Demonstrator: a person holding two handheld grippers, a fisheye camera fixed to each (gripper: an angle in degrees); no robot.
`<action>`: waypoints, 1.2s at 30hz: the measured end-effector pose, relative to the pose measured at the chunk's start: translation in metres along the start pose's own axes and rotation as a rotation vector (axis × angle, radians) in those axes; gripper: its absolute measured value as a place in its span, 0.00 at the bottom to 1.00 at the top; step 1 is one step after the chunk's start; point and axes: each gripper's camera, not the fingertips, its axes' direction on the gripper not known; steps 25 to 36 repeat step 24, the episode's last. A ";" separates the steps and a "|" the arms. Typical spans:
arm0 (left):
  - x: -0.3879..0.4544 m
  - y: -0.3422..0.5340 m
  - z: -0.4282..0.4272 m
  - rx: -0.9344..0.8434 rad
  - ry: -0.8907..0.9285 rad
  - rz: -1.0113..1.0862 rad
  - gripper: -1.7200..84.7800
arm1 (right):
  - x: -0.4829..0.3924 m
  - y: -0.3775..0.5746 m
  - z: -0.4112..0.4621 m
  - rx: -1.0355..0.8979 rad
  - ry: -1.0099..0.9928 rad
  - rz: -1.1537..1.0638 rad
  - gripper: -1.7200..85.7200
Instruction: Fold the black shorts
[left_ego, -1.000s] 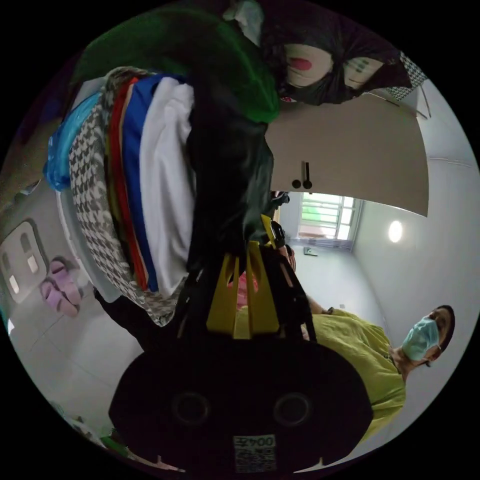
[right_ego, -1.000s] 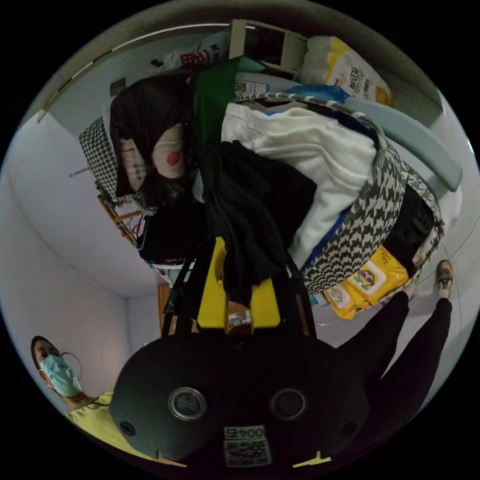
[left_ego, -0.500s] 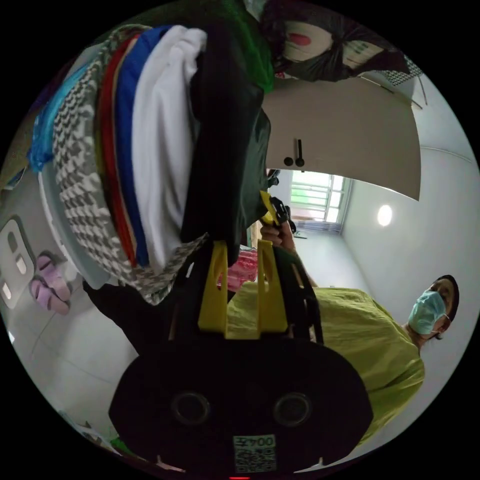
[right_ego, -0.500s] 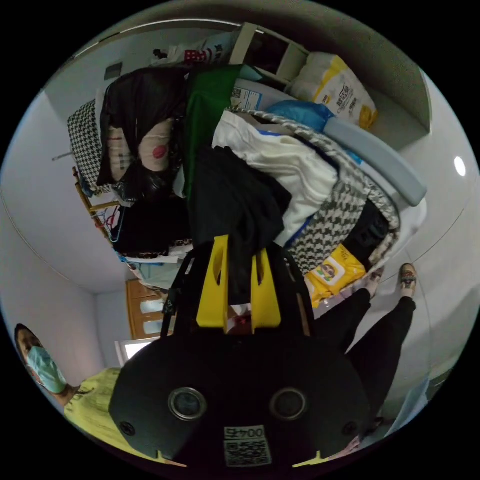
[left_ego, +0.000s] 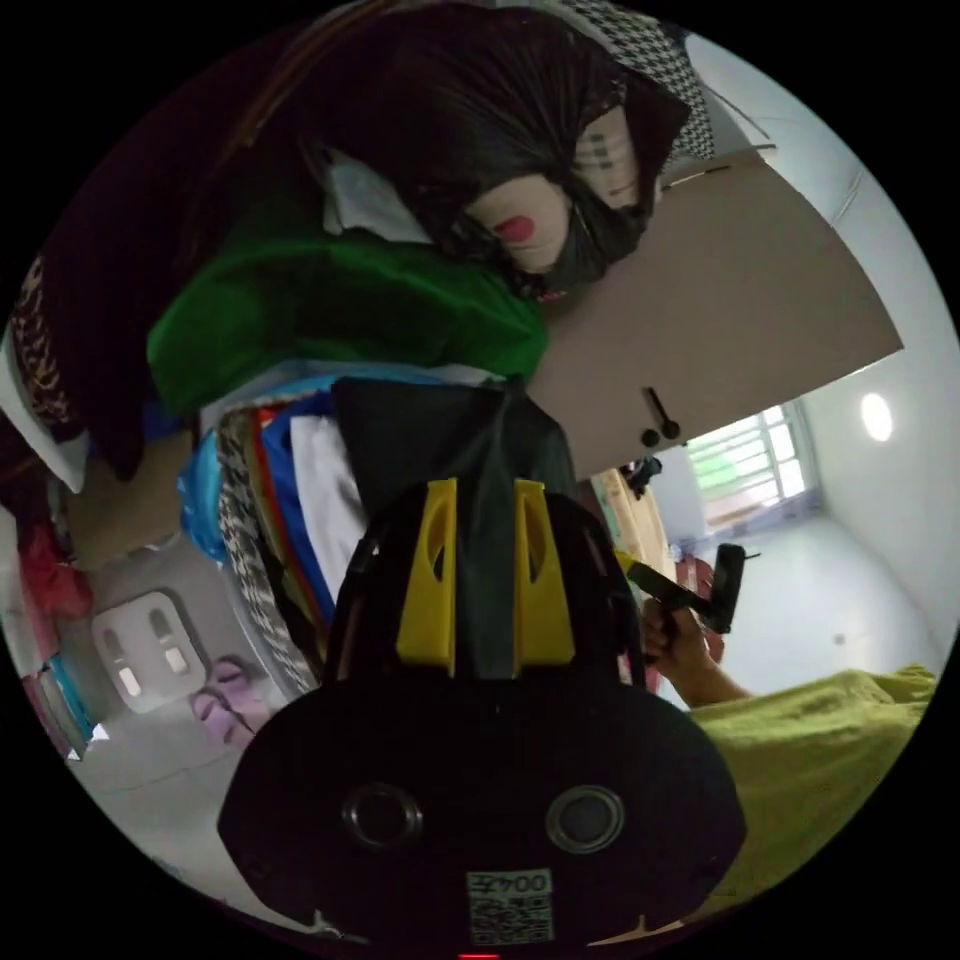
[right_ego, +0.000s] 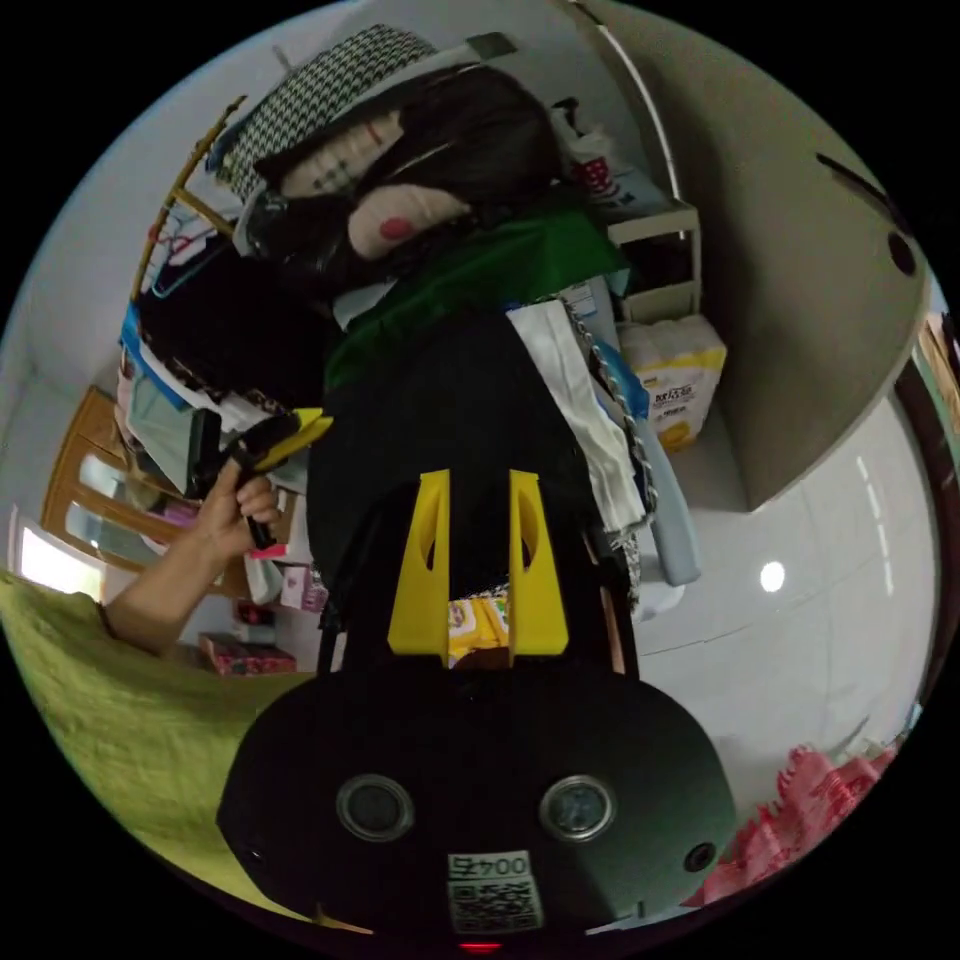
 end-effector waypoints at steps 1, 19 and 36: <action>0.000 0.001 0.007 -0.006 -0.013 -0.001 0.10 | -0.014 -0.009 0.003 -0.026 0.030 -0.012 0.13; 0.082 0.119 0.125 -0.095 0.015 0.121 0.02 | -0.114 -0.015 -0.357 0.285 -0.078 0.253 0.01; 0.192 0.192 0.266 -0.403 0.147 0.361 0.02 | -0.109 0.095 -0.511 0.416 -0.114 0.559 0.01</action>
